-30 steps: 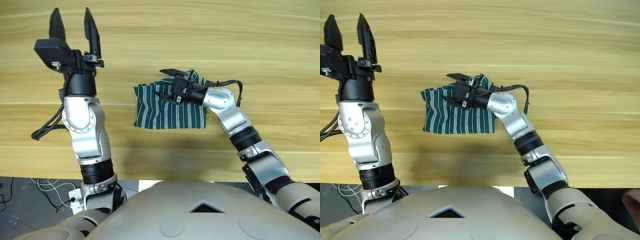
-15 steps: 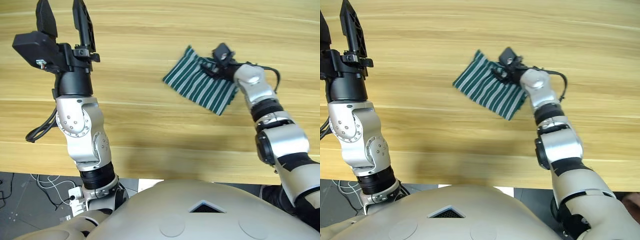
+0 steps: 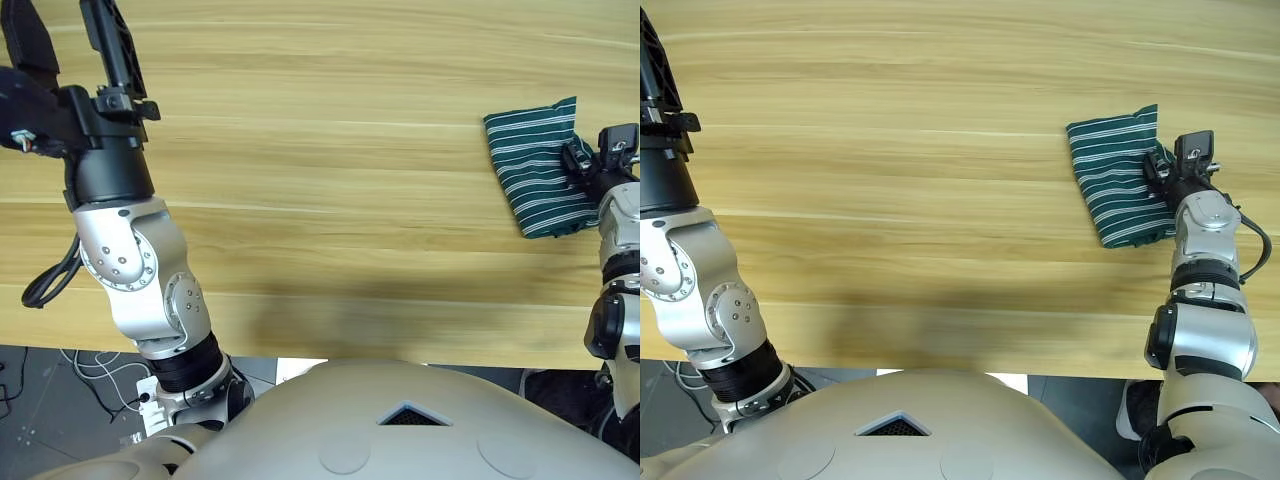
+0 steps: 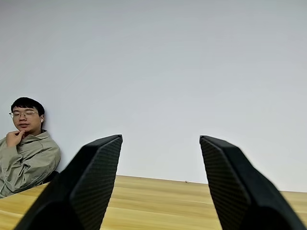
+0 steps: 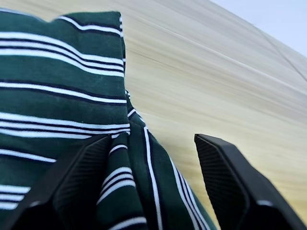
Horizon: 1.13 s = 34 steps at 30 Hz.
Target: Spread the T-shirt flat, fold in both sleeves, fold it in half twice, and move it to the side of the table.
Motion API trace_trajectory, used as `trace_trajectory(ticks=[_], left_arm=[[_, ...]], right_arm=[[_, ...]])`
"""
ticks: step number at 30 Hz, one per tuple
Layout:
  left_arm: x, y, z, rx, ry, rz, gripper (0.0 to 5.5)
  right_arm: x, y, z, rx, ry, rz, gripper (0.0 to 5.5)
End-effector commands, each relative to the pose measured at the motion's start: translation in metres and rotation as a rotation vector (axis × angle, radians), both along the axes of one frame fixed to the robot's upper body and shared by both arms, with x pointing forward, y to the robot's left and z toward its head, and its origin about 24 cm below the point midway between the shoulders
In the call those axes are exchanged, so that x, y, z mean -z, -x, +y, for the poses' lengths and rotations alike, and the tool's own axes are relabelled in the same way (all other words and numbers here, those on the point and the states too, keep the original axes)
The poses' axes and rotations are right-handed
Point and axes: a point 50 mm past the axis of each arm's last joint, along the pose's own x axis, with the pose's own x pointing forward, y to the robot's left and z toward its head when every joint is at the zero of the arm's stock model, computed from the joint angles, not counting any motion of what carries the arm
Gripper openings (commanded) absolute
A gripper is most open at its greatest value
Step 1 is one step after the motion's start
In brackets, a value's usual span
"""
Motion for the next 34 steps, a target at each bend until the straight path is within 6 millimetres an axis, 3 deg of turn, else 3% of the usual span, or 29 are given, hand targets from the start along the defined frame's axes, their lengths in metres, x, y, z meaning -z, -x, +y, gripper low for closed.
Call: trace_trajectory(ticks=[1,4,7,11,15,18,21,23,27,34], left_arm=[[0.001,0.003,0.002,-0.021,0.001,0.014,2.99],[0.007,0.001,-0.001,-0.015,0.009,0.034,2.99],[0.012,-0.001,-0.004,-0.013,0.008,0.046,2.99],[0.015,-0.005,-0.008,0.006,0.011,0.052,2.99],[0.022,-0.012,-0.015,0.037,0.001,0.052,2.99],[0.035,-0.022,-0.023,0.017,-0.065,0.082,2.99],[0.066,-0.041,-0.043,0.033,-0.074,0.201,2.99],[0.076,-0.044,-0.059,0.106,-0.071,0.223,2.99],[0.091,-0.035,-0.057,0.126,-0.095,0.227,2.99],[0.092,-0.029,-0.058,0.105,-0.163,0.159,2.99]], right_arm=[[0.014,0.022,-0.018,0.178,0.025,0.042,3.23],[-0.003,0.015,-0.019,0.19,0.059,-0.11,3.23],[-0.041,-0.006,-0.004,0.076,0.123,-0.346,3.23],[-0.085,-0.018,0.049,-0.172,0.07,-0.64,3.23],[-0.105,-0.008,0.1,-0.34,0.039,-0.817,3.23],[-0.1,-0.003,0.141,-0.387,-0.092,-0.857,3.23],[-0.072,-0.001,0.19,-0.42,-0.242,-0.792,3.23],[-0.06,0.006,0.208,-0.41,-0.318,-0.787,3.23],[-0.05,0.018,0.207,-0.376,-0.312,-0.828,3.23],[-0.047,0.021,0.209,-0.348,-0.253,-0.868,3.23]])
